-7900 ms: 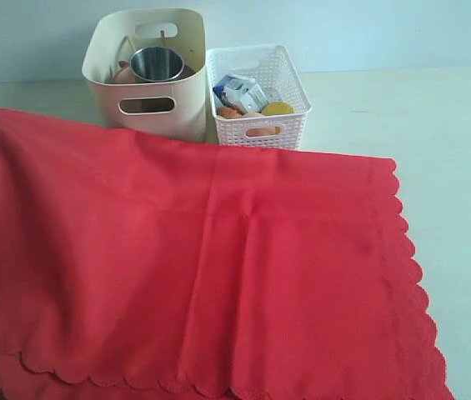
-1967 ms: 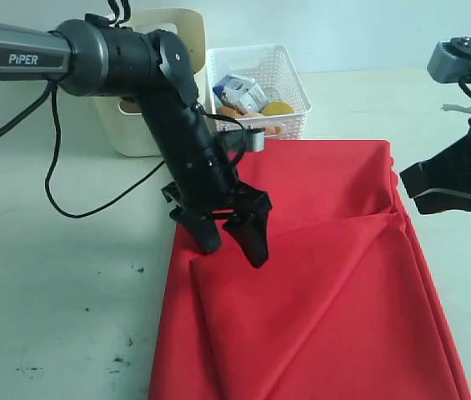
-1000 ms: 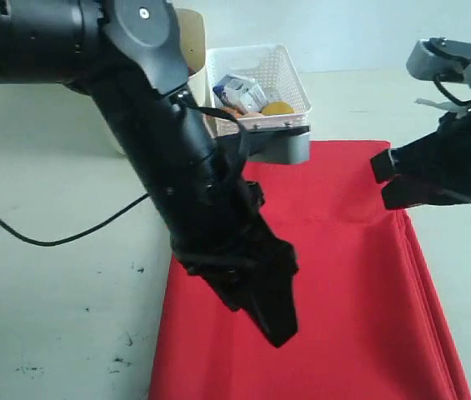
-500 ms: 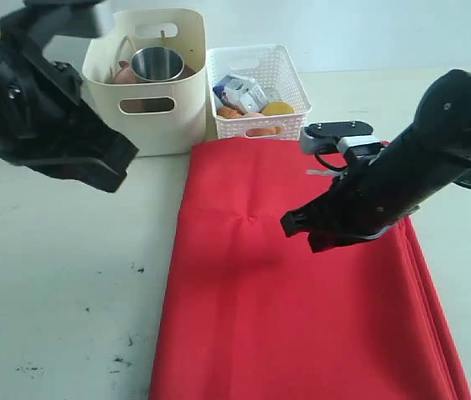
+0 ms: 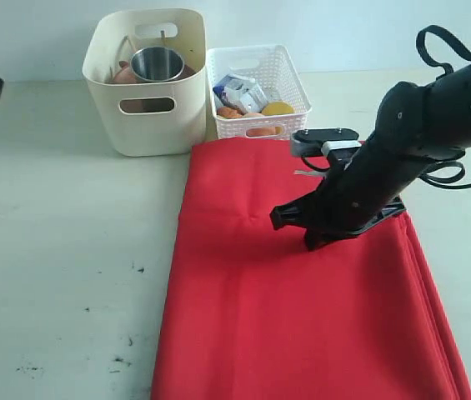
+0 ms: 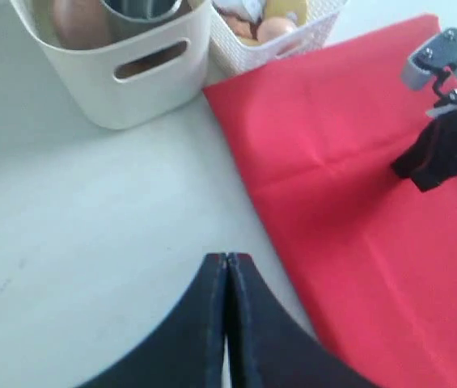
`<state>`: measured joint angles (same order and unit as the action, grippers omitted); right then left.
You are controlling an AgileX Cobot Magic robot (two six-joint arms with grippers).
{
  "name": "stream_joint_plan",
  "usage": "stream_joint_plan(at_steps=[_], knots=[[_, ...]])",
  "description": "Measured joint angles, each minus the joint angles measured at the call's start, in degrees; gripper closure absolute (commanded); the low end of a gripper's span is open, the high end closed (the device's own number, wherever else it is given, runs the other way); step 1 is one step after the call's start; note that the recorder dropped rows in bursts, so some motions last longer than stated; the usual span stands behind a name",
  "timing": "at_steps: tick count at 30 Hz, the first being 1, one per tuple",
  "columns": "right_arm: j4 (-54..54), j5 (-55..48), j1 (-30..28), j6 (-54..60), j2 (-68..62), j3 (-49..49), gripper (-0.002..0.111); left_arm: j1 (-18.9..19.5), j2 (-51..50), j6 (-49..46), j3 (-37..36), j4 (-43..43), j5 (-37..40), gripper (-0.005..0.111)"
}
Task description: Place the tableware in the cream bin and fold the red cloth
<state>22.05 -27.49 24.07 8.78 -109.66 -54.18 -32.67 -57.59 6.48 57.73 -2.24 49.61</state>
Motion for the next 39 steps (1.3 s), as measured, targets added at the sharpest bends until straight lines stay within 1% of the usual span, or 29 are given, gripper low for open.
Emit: stream_joint_plan(at_steps=[3,6,11,19,28,35,39], knots=[[-7.77,-1.12,0.03,-8.37,0.13,-0.29,0.108,0.00,3.51,1.55,-0.03,-2.41,0.00,0.107],[-13.77,-1.79,0.03,-12.95,0.46,-0.17,0.108,0.00,6.02,2.10,-0.03,-3.98,-0.11,0.107],[-16.28,-0.80,-2.42,-15.81,1.50,3.03,0.108,0.00,8.36,2.33,-0.03,-4.45,-0.11,0.107],[-16.28,2.24,-12.08,-16.15,3.80,8.57,0.108,0.00,8.78,2.33,-0.13,-4.45,1.36,0.107],[-16.75,3.22,-23.74,-16.26,4.58,10.12,0.108,0.00,8.78,2.33,-0.13,-4.45,1.49,0.107],[-19.44,6.59,-30.84,-16.26,4.48,10.32,0.108,0.00,8.78,2.33,-0.13,-4.45,1.49,0.107],[-20.08,6.44,-32.52,-16.26,3.05,7.86,0.108,0.00,8.78,2.33,-0.13,-4.45,1.49,0.107]])
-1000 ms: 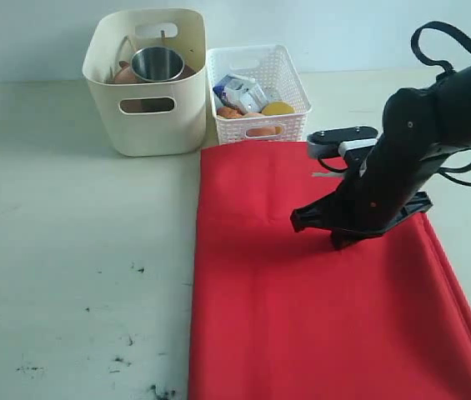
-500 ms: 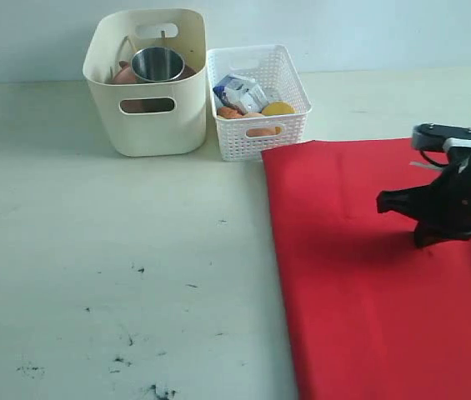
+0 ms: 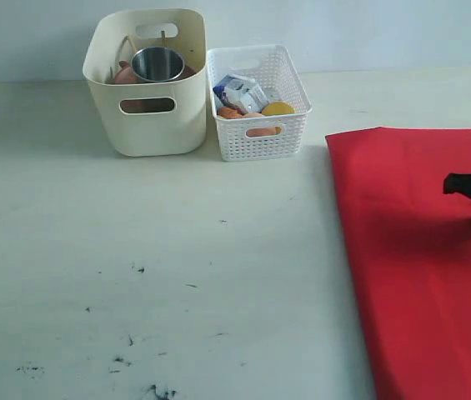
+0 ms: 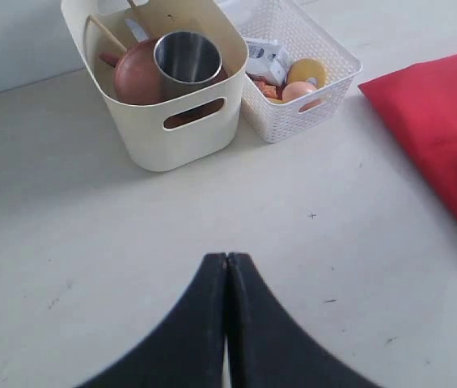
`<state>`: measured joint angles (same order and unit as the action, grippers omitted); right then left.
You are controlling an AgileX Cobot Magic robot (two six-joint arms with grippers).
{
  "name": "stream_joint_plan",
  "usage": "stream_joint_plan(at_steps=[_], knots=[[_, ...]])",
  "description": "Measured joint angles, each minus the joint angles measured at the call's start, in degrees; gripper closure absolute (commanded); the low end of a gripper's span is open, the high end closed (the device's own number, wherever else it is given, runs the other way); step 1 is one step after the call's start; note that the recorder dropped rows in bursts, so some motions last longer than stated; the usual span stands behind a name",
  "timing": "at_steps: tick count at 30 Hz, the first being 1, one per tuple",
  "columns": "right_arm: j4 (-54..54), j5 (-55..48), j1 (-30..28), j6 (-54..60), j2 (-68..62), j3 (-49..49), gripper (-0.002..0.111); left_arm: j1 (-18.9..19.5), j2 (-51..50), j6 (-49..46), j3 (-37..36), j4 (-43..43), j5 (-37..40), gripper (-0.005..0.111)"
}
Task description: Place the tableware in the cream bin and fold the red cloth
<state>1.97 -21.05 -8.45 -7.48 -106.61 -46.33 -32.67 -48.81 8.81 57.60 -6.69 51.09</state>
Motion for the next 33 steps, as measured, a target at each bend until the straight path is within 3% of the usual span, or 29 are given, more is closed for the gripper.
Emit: stream_joint_plan(at_steps=[22,33], knots=[[19.20,-13.20,-0.71,5.57,-22.88,-40.32,0.108,0.00,0.00,0.00,0.00,-0.19,0.00,0.107],[19.29,-20.78,1.11,21.61,-16.65,-42.90,0.108,0.00,0.00,0.10,0.00,-0.19,0.00,0.107]])
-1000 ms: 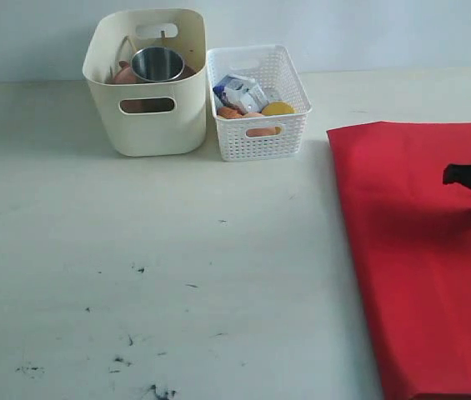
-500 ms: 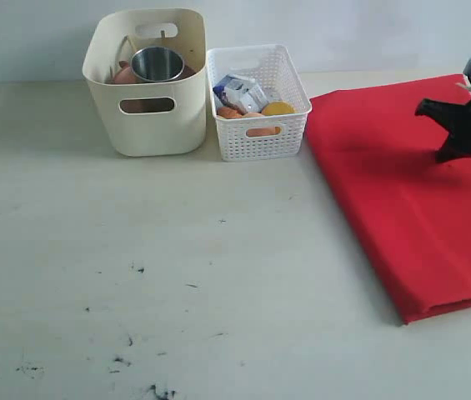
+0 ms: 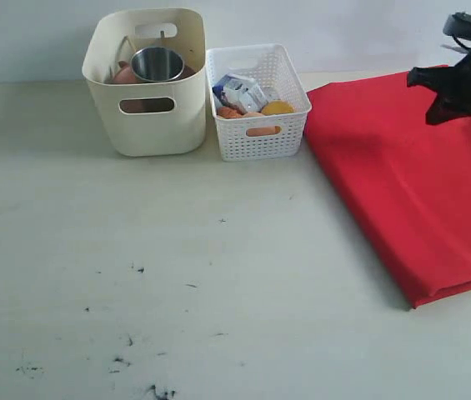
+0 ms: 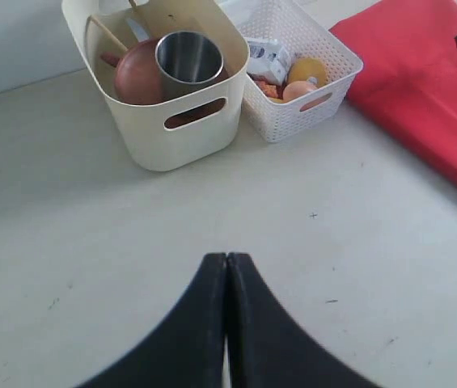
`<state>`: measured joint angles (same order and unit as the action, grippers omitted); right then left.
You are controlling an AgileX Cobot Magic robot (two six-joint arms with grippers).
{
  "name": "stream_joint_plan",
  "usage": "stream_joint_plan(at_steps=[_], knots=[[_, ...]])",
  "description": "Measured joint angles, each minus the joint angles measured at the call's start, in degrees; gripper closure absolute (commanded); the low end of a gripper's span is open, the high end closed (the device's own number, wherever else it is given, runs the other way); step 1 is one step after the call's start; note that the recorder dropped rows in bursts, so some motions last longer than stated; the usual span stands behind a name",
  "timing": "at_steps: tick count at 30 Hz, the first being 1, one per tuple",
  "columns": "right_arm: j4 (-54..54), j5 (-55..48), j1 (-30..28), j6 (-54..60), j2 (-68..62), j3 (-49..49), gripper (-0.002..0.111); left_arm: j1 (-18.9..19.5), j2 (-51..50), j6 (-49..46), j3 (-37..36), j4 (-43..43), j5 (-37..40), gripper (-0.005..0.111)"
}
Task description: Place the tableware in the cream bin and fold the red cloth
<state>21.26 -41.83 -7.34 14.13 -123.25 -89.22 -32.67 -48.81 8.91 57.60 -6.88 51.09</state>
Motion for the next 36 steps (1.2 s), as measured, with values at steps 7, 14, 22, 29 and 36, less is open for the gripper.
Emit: stream_joint_plan(at_steps=[7,14,22,29,36], knots=[[-1.23,-3.24,7.12,4.49,-1.14,0.00,0.108,0.00,0.00,0.03,0.00,0.00,0.00,0.107],[-3.67,-0.57,9.27,0.09,-5.71,0.12,0.108,0.00,0.00,0.13,0.00,0.00,0.00,0.107],[-3.21,4.19,9.27,-5.94,-8.18,-1.75,0.108,0.00,0.00,0.75,0.00,-0.04,0.00,0.107],[0.02,5.51,9.27,-9.91,-13.16,-9.58,0.108,0.00,0.00,1.20,0.00,-0.04,0.00,0.107],[1.57,6.04,9.27,-11.58,-18.31,-17.97,0.108,0.00,0.00,1.30,0.00,-0.04,0.00,0.107]])
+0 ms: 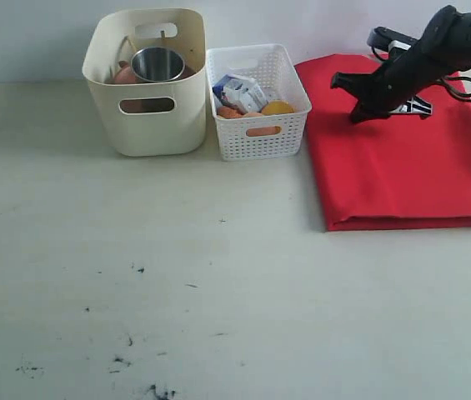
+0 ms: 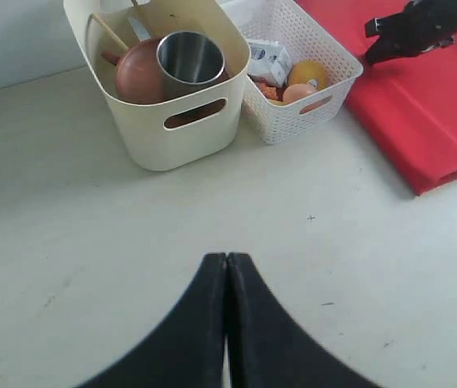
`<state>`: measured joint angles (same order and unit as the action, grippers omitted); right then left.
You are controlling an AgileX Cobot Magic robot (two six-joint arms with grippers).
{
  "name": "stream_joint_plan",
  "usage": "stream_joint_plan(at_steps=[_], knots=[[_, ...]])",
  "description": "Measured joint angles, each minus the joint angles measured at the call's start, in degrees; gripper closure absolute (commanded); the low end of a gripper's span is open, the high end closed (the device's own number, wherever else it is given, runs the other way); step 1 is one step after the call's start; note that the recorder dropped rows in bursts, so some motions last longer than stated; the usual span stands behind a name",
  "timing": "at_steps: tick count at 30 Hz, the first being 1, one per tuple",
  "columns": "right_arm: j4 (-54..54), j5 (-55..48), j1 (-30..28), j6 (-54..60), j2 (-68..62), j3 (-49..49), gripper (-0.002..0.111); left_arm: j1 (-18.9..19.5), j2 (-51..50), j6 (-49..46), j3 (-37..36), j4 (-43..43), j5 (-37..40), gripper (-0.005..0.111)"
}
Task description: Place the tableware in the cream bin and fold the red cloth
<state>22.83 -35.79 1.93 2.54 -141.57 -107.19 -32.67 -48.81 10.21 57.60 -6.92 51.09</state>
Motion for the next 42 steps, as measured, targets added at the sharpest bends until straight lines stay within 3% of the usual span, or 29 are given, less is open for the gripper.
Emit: stream_joint_plan(at_steps=[7,17,33,42], knots=[[-0.12,-1.50,0.00,0.35,-2.63,-5.69,0.108,0.00,0.00,0.00,0.00,0.00,-0.12,0.107],[-4.02,-11.38,0.00,1.45,1.21,-8.25,0.108,0.00,0.00,0.12,0.00,0.00,-0.23,0.107],[-8.86,-21.27,0.00,1.66,33.59,-7.20,0.108,0.00,0.58,-0.47,0.00,-0.11,-7.44,0.107],[-9.85,-18.66,0.00,5.17,59.24,11.53,0.108,0.00,9.20,-2.21,-5.39,-0.11,-13.03,0.107]])
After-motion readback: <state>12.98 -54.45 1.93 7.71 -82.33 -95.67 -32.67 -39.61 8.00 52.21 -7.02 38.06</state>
